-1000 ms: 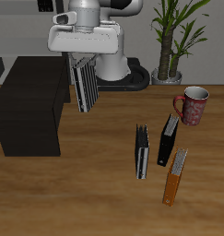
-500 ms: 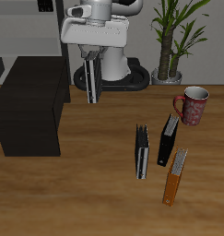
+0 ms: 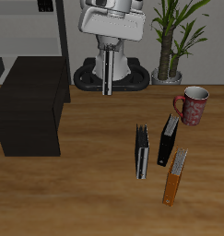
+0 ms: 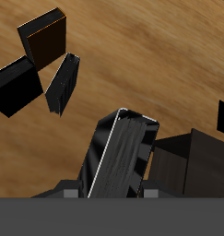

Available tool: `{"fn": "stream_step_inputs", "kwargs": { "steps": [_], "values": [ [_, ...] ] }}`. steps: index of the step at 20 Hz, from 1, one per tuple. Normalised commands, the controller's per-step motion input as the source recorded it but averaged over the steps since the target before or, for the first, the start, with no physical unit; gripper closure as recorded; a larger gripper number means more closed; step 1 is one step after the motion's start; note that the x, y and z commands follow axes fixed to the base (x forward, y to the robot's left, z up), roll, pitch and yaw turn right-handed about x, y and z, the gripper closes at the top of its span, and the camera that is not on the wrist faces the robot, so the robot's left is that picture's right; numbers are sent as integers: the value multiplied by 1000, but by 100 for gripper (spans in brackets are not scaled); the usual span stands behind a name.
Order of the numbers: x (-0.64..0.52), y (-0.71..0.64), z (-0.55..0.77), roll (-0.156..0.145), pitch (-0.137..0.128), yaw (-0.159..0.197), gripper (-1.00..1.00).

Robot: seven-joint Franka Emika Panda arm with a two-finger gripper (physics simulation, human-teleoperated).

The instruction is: Place the right striped book flat on top of the shelf

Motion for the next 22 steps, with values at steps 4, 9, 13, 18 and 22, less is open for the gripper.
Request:
{"fn": "stream_step_inputs", "kwargs": {
  "steps": [4,9,13,18,22],
  "values": [
    [-32,189,213,-101,-46,71,100],
    [-2,20,120,-198,-63,50,100],
    [102,-115,77,-156,-19,26,100],
    [110,-124,-5,-129,17,8,100],
    [61,-122,13,-150,37,-31,100]
  ]
}}
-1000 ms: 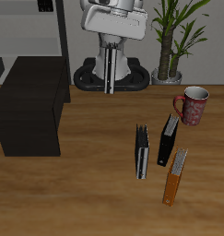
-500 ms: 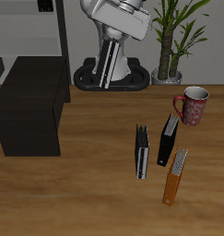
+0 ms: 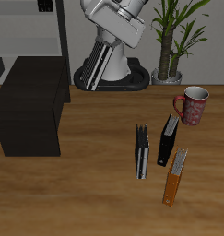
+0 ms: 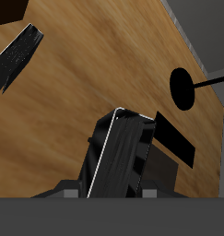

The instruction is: Place the right striped book flat on top of the shelf

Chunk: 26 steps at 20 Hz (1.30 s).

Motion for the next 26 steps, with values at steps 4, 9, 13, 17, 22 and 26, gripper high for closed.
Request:
{"fn": "stream_step_inputs", "kwargs": {
  "steps": [4,9,13,17,22,26],
  "values": [
    [94,-269,86,-179,6,-55,100],
    [173,-284,-14,-122,46,-33,100],
    [203,-280,-23,-151,2,-8,100],
    [202,-148,-85,-88,116,-36,100],
    [165,-291,-41,-98,36,-27,100],
    [33,-418,-39,-100,36,-34,100]
  ]
}}
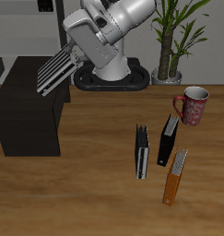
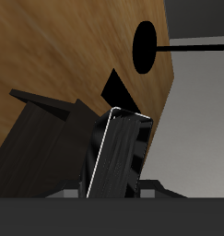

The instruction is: Place the right striped book flat on top of the shelf

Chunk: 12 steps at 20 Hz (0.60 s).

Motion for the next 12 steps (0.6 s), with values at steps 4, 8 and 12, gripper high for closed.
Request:
{"fn": "stream_step_inputs", "kwargs": {
  "steps": [4,8,12],
  "values": [
    [156,-133,4,-46,36,-14,100],
    [39,-194,60,-60,-14,-21,100],
    [81,-136,-22,-41,13,-28,100]
  ]
}}
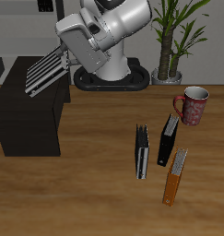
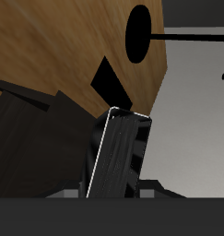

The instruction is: Place the right striped book flat on top of the shelf

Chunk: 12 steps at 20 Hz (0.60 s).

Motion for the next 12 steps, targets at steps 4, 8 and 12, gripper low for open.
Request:
{"fn": "stream_step_inputs", "kwargs": {
  "steps": [4,8,12],
  "values": [
    [-35,-165,-204,-18,43,2,100],
    [-82,-63,-146,-24,33,-15,100],
    [48,-152,-137,-25,43,10,100]
  ]
}}
